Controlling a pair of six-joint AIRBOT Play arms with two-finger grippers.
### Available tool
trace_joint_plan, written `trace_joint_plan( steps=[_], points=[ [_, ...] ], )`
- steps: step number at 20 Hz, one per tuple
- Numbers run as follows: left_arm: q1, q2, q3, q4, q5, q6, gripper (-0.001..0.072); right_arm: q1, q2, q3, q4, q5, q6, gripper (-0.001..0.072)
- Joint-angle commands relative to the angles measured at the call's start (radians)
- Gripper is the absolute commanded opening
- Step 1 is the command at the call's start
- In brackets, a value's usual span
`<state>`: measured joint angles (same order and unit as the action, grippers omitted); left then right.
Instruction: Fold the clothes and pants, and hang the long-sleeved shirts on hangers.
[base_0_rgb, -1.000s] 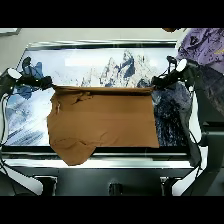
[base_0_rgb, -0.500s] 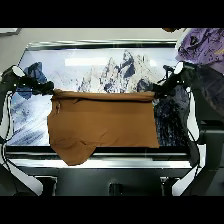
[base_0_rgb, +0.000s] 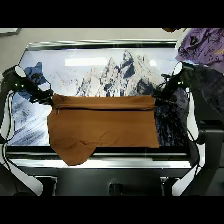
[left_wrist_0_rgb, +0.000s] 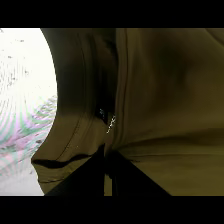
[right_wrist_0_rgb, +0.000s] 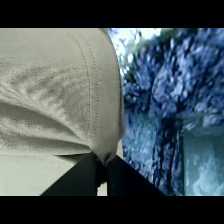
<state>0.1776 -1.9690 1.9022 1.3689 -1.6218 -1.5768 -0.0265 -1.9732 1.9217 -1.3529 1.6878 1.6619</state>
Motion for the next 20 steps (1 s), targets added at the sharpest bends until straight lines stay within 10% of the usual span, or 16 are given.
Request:
trace_joint_plan(
  steps=[1,9,11,15,20],
  points=[
    [-0.008,-0.001,0.001,0.055,-0.046,-0.038,0.0015,0.001,-0.023,-0.001,0.009,0.071,0.019,0.0031],
    [-0.019,-0.007,-0.025,0.098,-0.053,-0.058,0.0016,0.001,-0.072,-0.002,0.031,0.098,0.029,0.0036],
    [-0.026,-0.019,-0.026,0.098,-0.05,-0.059,0.0034,0.001,-0.079,-0.002,0.05,0.095,0.029,0.013],
    [-0.034,-0.02,-0.023,0.106,-0.001,-0.115,0.0623,0.001,-0.081,-0.002,0.07,0.095,0.023,0.0465],
    [0.005,0.093,-0.008,0.262,-0.006,-0.151,0.0673,-0.041,0.029,-0.002,0.051,0.076,-0.079,0.0481]
  ],
)
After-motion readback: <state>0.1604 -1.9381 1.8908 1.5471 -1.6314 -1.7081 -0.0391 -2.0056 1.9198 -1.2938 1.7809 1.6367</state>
